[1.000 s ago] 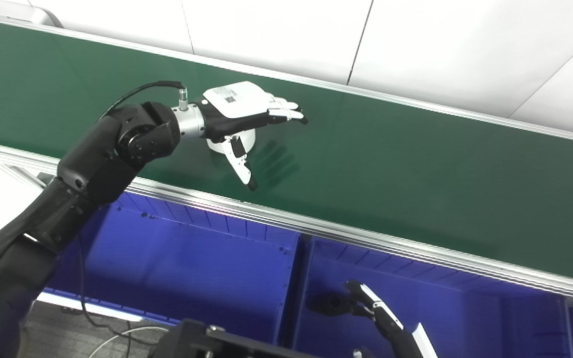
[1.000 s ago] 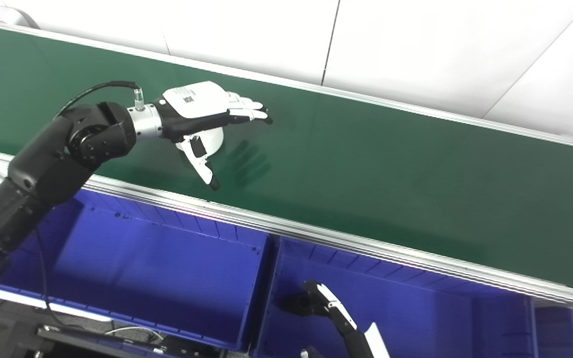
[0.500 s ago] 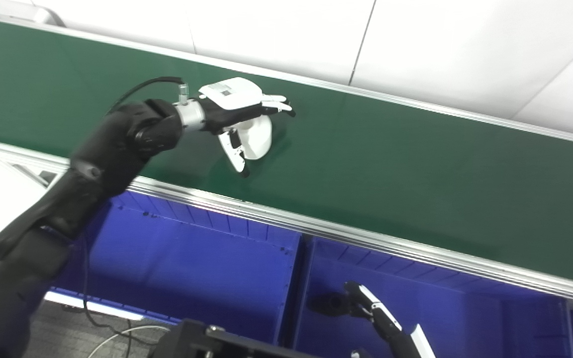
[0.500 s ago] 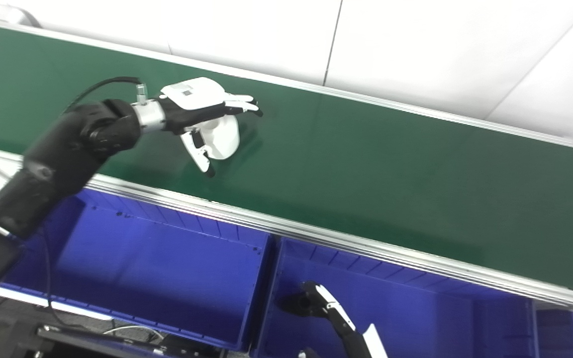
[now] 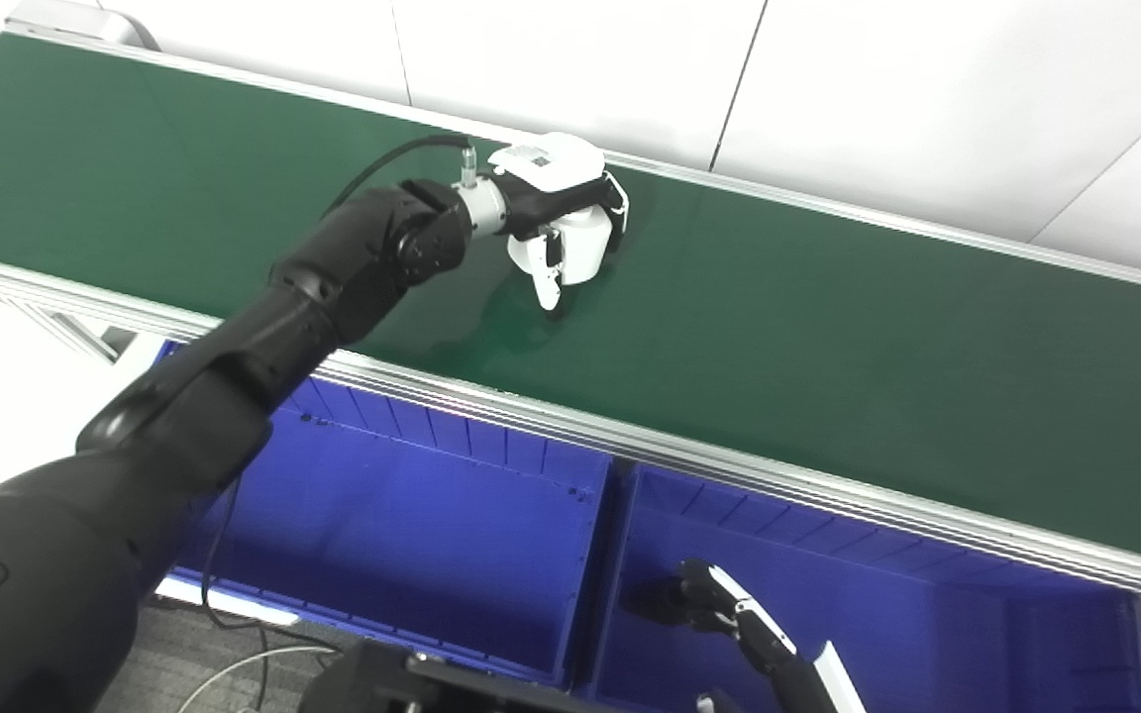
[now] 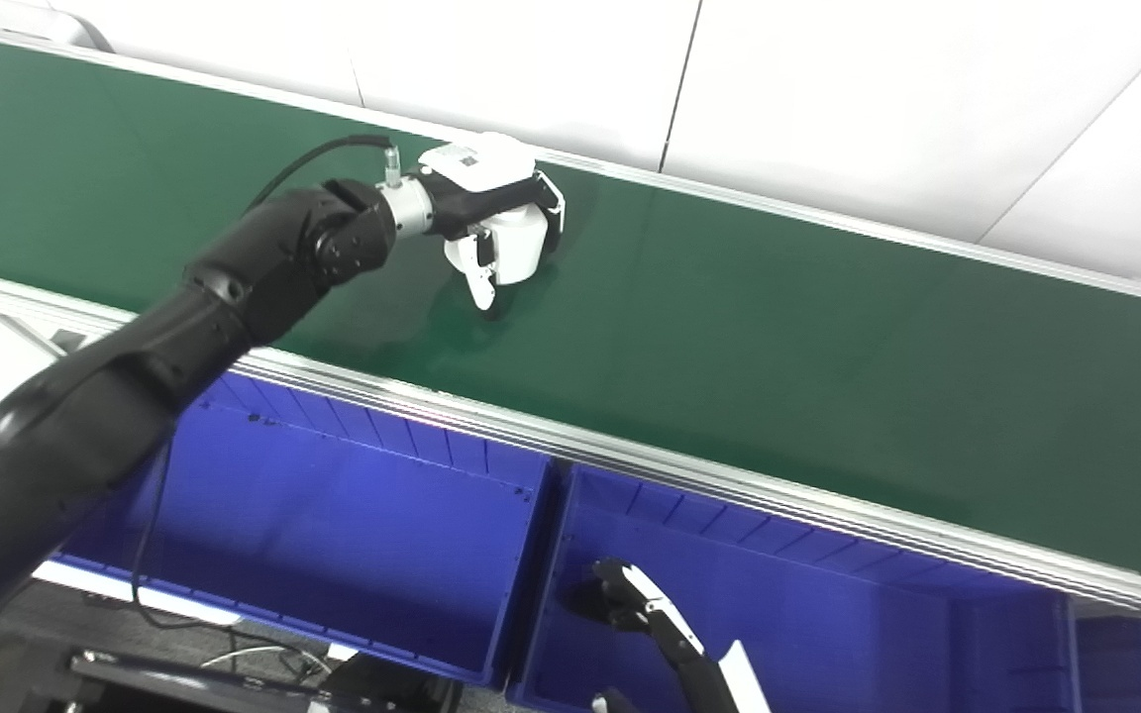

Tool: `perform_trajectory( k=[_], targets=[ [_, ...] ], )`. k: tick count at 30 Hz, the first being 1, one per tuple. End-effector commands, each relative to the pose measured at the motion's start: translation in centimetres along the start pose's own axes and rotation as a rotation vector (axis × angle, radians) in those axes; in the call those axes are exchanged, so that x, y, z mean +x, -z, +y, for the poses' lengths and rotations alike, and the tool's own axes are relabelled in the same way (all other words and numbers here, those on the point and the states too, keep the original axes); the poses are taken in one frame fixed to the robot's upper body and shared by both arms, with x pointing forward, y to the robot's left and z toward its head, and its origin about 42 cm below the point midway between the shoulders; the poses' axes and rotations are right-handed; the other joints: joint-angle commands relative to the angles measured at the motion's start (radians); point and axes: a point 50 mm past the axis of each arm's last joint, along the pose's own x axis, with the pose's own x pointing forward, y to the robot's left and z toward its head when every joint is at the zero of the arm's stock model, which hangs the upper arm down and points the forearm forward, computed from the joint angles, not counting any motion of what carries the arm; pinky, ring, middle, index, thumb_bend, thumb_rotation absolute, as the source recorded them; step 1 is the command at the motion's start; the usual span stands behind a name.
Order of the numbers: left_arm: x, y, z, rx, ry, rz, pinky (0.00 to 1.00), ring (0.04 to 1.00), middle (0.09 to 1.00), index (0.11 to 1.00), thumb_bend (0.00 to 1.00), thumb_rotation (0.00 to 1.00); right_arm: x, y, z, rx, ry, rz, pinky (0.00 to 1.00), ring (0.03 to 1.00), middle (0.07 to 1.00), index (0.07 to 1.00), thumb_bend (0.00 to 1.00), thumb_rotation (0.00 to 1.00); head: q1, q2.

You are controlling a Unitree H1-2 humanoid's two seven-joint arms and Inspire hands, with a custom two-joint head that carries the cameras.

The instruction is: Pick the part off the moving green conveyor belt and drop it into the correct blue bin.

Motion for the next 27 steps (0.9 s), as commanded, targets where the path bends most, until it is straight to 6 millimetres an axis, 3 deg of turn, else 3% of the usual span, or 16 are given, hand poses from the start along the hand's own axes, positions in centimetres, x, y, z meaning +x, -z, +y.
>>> perform_trajectory(
  k=[1, 4, 15, 21, 27],
  targets=[
    [-1.2, -0.5, -1.8, -0.022, 0.029, -0.045, 0.15, 0.228, 0.291, 0.249, 0.78, 0.00, -0.1, -0.7, 0.3, 0.011, 0.007, -0.046, 0.77, 0.871, 0.921, 0.883, 0.54, 0.85, -0.001, 0.000],
    [-2.0, -1.4, -0.4, -0.051, -0.023, -0.089, 0.12, 0.178, 0.234, 0.181, 0.73, 0.00, -0.1, -0.7, 0.5, 0.010, 0.008, -0.047, 0.77, 0.870, 0.920, 0.882, 0.53, 0.84, -0.007, 0.002],
    [-5.0, -6.7, 5.6, -0.121, -0.132, -0.272, 0.16, 0.210, 0.259, 0.185, 0.67, 0.00, -0.2, -0.8, 0.5, 0.008, -0.001, -0.041, 0.78, 0.877, 0.926, 0.890, 0.54, 0.85, -0.002, 0.008],
    [-6.2, -8.1, 7.0, -0.150, -0.172, -0.311, 0.16, 0.210, 0.257, 0.194, 0.68, 0.00, -0.1, -0.8, 0.4, 0.014, 0.002, -0.043, 0.78, 0.877, 0.924, 0.886, 0.53, 0.84, -0.002, 0.008],
    [-7.4, -8.3, 7.5, -0.147, -0.222, -0.343, 0.15, 0.208, 0.263, 0.201, 0.67, 0.00, -0.1, -0.8, 0.4, 0.016, 0.001, -0.043, 0.78, 0.877, 0.922, 0.884, 0.54, 0.85, -0.003, 0.009]
  ],
)
